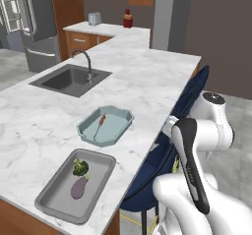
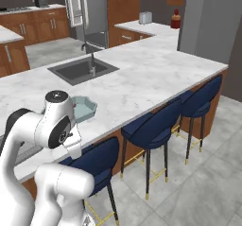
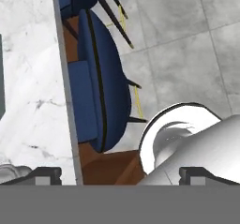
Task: Place the cold items (eggplant and broccoli) from the fridge in one tupperware on the dining counter. Place the warm items (kebab skewer and hot dog) in the stove area in another tupperware.
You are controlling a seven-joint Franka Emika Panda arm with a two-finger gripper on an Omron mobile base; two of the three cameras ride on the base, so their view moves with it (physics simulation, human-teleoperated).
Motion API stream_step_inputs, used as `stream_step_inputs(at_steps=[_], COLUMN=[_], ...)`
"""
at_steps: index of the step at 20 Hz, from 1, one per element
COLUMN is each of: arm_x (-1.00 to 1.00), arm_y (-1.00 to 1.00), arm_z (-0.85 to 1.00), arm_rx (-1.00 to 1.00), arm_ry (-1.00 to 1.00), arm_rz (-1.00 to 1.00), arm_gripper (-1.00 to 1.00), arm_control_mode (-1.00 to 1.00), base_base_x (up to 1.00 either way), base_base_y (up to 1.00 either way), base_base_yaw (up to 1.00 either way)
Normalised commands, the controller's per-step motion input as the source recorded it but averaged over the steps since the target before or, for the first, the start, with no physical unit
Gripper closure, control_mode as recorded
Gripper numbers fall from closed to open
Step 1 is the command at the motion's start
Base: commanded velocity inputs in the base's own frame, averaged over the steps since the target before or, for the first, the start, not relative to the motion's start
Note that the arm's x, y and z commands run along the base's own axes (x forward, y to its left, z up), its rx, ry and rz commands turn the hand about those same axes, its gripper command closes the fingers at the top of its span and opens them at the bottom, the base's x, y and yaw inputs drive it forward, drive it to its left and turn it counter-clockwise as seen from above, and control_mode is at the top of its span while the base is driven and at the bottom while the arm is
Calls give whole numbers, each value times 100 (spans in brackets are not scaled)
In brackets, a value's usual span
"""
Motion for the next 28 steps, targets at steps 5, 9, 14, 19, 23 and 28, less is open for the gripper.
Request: stream_step_inputs(at_steps=[5,9,14,19,23,28], arm_x=[0,0,0,0,0,0], arm_y=[0,0,0,0,0,0], arm_z=[0,0,0,0,0,0], arm_rx=[0,0,0,0,0,0], arm_ry=[0,0,0,0,0,0], arm_rz=[0,0,0,0,0,0], arm_gripper=[-100,-100,-100,-100,-100,-100], arm_control_mode=[100,100,100,100,100,100], base_base_x=[-78,-84,-70,-81,-36,5], base_base_y=[7,34,100,100,100,100], base_base_yaw=[55,59,29,26,17,1])
